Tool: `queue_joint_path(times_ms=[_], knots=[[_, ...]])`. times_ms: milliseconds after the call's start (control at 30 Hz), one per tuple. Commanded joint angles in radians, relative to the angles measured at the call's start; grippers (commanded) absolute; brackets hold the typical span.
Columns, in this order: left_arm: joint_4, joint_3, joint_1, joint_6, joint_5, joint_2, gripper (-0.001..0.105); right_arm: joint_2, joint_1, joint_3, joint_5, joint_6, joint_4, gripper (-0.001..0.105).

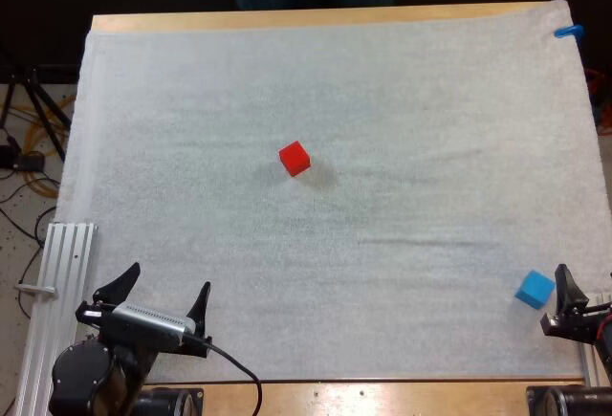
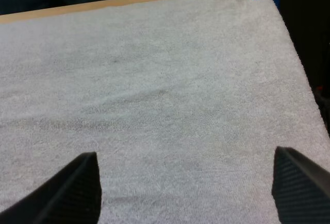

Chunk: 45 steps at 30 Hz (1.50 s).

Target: Stack red cube on blue cube

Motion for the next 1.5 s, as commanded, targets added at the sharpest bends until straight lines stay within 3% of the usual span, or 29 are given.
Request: queue_joint_path(times_ms=[0,500,633,867,1033,1300,1467], knots=[[-0.016,-0.002,-0.004,-0.007,-0.009,-0.14,0.087,-0.042,-0.001,-0.003,-0.007,-0.002,-0.003,0.067],[-0.016,-0.002,-0.004,-0.007,-0.009,-0.14,0.087,-0.037,-0.001,-0.003,-0.009,-0.002,-0.003,0.067],[-0.014,-0.016,-0.004,0.034,-0.016,-0.137,0.087,-0.037,0.0,-0.019,-0.025,-0.002,-0.003,0.067],[0.036,-0.163,-0.004,0.034,-0.02,-0.029,0.087,0.058,0.0,-0.149,-0.029,-0.004,-0.003,0.067],[0.102,-0.283,-0.007,0.034,-0.016,0.098,0.087,0.198,0.0,-0.265,-0.094,-0.02,-0.003,0.067],[0.222,-0.488,-0.161,0.032,0.015,0.298,0.087,0.501,0.001,-0.463,-0.233,-0.066,0.037,0.067],[0.253,-0.549,-0.206,0.032,0.015,0.375,0.087,0.641,0.004,-0.556,-0.313,-0.102,0.05,0.067]])
